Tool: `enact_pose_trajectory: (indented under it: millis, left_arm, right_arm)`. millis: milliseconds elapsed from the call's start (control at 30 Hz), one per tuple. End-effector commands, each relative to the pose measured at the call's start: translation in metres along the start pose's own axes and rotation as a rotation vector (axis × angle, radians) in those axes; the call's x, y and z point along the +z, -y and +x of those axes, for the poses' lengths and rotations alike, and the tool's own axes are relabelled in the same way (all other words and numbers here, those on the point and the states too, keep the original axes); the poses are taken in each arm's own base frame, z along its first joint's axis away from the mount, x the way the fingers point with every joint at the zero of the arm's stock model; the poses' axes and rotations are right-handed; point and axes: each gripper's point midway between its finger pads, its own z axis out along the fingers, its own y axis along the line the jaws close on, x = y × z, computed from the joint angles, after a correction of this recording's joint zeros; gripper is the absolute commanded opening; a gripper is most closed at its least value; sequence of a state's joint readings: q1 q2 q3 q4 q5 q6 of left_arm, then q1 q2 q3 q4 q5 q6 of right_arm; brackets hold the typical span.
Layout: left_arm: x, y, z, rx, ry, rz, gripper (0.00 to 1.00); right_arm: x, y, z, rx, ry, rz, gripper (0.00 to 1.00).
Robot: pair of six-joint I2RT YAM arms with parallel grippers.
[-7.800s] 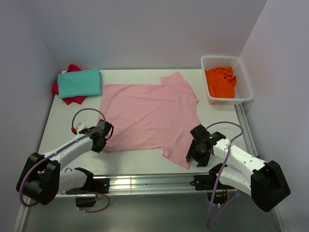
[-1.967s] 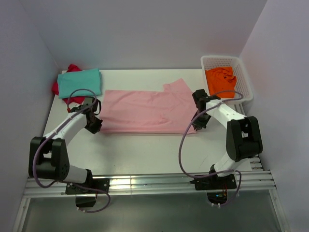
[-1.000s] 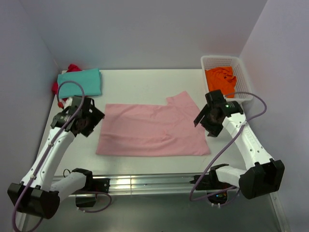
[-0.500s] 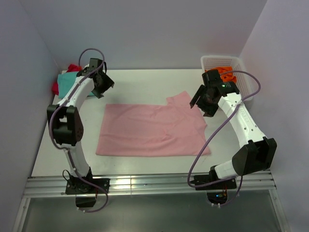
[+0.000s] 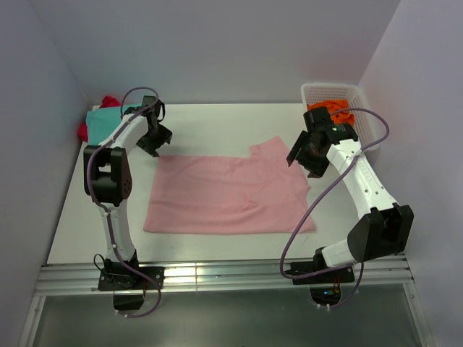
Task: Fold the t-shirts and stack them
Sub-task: Fold the tshirt
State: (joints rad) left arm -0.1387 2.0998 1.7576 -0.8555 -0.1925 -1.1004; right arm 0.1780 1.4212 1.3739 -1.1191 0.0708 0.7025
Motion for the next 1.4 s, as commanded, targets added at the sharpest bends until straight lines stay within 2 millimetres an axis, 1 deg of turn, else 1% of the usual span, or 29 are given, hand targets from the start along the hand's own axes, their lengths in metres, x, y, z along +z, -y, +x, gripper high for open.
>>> enact_pose_trajectory:
  millis: [0, 167, 233, 267, 333, 367, 400, 567, 667, 733, 767, 867, 900, 967, 1000, 1033, 1067, 1133, 1167, 1200, 1233, 1267, 1333, 1367]
  left_arm:
    - [0.010, -0.009, 0.003, -0.043, 0.002, -0.043, 0.68]
    - [0.025, -0.014, 0.005, -0.023, 0.007, -0.070, 0.68]
    - [0.029, -0.011, 0.004, -0.019, 0.014, -0.054, 0.67]
    - [0.034, -0.012, 0.005, -0.010, 0.012, -0.060, 0.67]
    - [0.037, -0.010, 0.005, -0.002, 0.012, -0.062, 0.67]
    - [0.042, -0.013, 0.006, 0.005, 0.009, -0.077, 0.67]
    - [0.042, -0.011, 0.005, 0.006, 0.011, -0.077, 0.67]
    - [0.048, -0.017, 0.009, 0.008, 0.005, -0.094, 0.63]
    - [0.050, -0.020, 0.009, 0.015, 0.006, -0.105, 0.56]
    - [0.051, -0.021, 0.010, 0.020, 0.003, -0.110, 0.48]
    - [0.052, -0.022, 0.011, 0.025, 0.002, -0.115, 0.44]
    - [0.052, -0.022, 0.011, 0.030, -0.001, -0.114, 0.36]
    - [0.052, -0.023, 0.012, 0.030, -0.003, -0.115, 0.31]
    - [0.051, -0.022, 0.012, 0.034, -0.006, -0.109, 0.26]
    - [0.051, -0.025, 0.013, 0.035, -0.007, -0.115, 0.22]
    - [0.051, -0.026, 0.013, 0.039, -0.007, -0.118, 0.20]
    - [0.050, -0.026, 0.014, 0.039, -0.011, -0.118, 0.16]
    - [0.049, -0.029, 0.015, 0.041, -0.011, -0.122, 0.11]
    - [0.048, -0.029, 0.016, 0.040, -0.016, -0.121, 0.09]
    - [0.048, -0.033, 0.017, 0.042, -0.015, -0.129, 0.00]
    - [0.044, -0.032, 0.016, 0.041, -0.012, -0.124, 0.00]
    - [0.044, -0.035, 0.018, 0.045, -0.019, -0.129, 0.00]
    - [0.038, -0.035, 0.018, 0.049, -0.018, -0.119, 0.00]
    - [0.037, -0.039, 0.019, 0.055, -0.021, -0.124, 0.00]
  right_arm:
    - [0.003, 0.004, -0.009, -0.017, 0.017, 0.027, 0.76]
    - [0.009, 0.008, -0.009, -0.014, 0.006, 0.037, 0.75]
    - [0.011, 0.009, -0.007, -0.018, 0.000, 0.040, 0.75]
    - [0.012, 0.010, -0.006, -0.020, -0.004, 0.045, 0.75]
    - [0.014, 0.013, -0.006, -0.024, -0.003, 0.055, 0.75]
    - [0.014, 0.014, -0.005, -0.026, -0.004, 0.060, 0.75]
    - [0.014, 0.015, -0.005, -0.026, -0.003, 0.062, 0.75]
    - [0.017, 0.017, -0.005, -0.019, -0.003, 0.062, 0.75]
    - [0.018, 0.015, -0.008, -0.019, 0.001, 0.059, 0.75]
    - [0.019, 0.012, -0.012, -0.017, 0.000, 0.059, 0.74]
    - [0.018, 0.009, -0.016, -0.020, 0.006, 0.055, 0.74]
    - [0.016, 0.004, -0.026, -0.020, 0.021, 0.051, 0.74]
    - [0.016, -0.001, -0.033, -0.022, 0.028, 0.046, 0.74]
    - [0.016, -0.008, -0.043, -0.019, 0.043, 0.036, 0.74]
    - [0.017, -0.016, -0.055, -0.022, 0.060, 0.022, 0.74]
    - [0.019, -0.021, -0.060, -0.024, 0.066, 0.010, 0.74]
    - [0.025, -0.030, -0.071, -0.027, 0.073, 0.003, 0.74]
    - [0.034, -0.044, -0.084, -0.029, 0.083, -0.024, 0.74]
    - [0.033, -0.054, -0.096, -0.030, 0.102, -0.048, 0.74]
    - [0.051, -0.058, -0.100, -0.042, 0.078, -0.034, 0.74]
    - [0.059, -0.066, -0.106, -0.049, 0.076, -0.049, 0.75]
    - [0.073, -0.077, -0.115, -0.064, 0.070, -0.056, 0.75]
    - [0.087, -0.086, -0.125, -0.069, 0.066, -0.055, 0.76]
    - [0.104, -0.094, -0.133, -0.075, 0.060, -0.053, 0.76]
